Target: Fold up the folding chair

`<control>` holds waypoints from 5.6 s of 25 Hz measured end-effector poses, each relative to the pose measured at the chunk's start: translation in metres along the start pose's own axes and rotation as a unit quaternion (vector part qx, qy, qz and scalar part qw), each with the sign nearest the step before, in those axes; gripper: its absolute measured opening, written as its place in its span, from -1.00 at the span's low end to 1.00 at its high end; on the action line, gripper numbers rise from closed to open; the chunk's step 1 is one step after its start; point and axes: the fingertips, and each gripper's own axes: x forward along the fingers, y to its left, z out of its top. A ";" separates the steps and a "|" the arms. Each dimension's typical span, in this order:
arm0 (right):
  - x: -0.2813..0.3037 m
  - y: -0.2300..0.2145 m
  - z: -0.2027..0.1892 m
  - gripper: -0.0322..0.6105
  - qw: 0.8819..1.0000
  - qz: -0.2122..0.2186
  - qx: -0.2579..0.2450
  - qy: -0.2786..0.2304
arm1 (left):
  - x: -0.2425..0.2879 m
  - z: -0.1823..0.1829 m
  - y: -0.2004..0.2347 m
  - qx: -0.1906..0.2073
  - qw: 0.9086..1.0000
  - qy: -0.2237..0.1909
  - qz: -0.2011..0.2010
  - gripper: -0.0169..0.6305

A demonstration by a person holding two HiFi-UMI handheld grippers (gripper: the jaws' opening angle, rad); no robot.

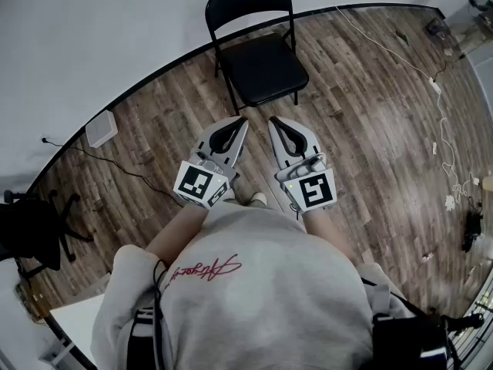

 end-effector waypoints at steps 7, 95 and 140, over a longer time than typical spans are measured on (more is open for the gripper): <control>0.003 0.000 0.001 -0.85 1.000 0.001 -0.001 -0.002 | 0.000 -0.003 0.002 0.000 1.000 -0.005 0.000 -0.90; 0.224 -0.185 -0.288 -0.84 0.956 -0.108 0.170 0.214 | 0.315 -0.284 0.539 -0.147 0.914 0.374 0.061 0.33; 0.197 -0.204 -0.592 -0.05 0.656 -0.156 0.738 0.031 | 0.327 -0.224 0.495 -0.068 0.963 0.243 -0.090 -0.55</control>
